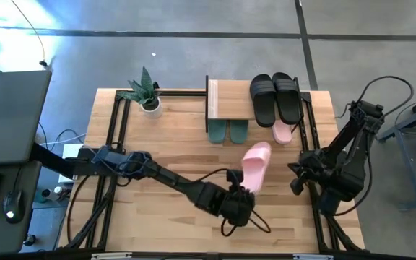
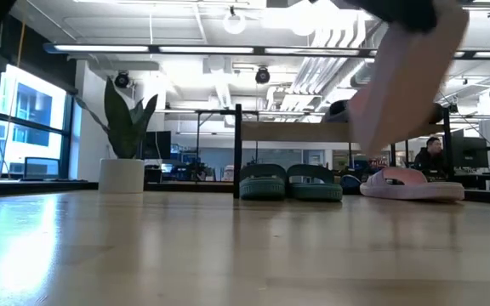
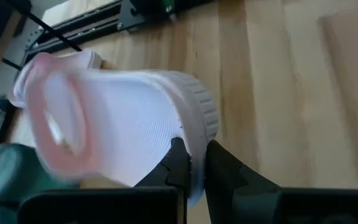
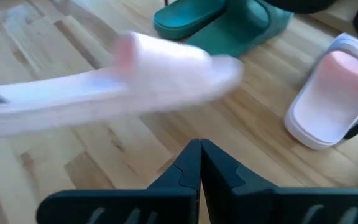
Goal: Pick and place slides into the shelf
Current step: Move the pink slipper under the shelf
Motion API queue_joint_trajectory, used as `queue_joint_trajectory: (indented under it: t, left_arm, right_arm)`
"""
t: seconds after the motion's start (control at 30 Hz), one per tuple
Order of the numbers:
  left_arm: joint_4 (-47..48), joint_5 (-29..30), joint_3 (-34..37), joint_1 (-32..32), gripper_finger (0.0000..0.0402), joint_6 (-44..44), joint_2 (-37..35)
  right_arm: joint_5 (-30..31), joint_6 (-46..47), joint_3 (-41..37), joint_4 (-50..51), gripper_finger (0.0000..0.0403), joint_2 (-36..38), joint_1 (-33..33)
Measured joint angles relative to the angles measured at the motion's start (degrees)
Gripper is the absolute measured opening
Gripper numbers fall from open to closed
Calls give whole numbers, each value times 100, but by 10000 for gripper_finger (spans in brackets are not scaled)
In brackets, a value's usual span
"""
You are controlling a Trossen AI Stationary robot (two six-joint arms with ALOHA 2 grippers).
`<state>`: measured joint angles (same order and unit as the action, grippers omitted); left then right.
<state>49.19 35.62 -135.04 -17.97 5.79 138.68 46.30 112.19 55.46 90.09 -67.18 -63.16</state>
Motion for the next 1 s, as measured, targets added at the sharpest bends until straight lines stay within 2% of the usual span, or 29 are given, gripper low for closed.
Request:
queue_joint_trajectory:
  t: [0.2, 0.47, 1.0]
  left_arm:
    - [34, 52, 13, 313, 12, -284, 171]
    - [-735, -82, 5, 796, 9, -1295, 480]
    - [-1067, -497, 9, 1639, 8, -2096, 849]
  right_arm:
    - [-46, -4, 0, -7, 0, -2, -28]
    - [-68, 1, -2, -5, 0, -4, -28]
    - [-73, 71, -4, -7, 0, -76, -21]
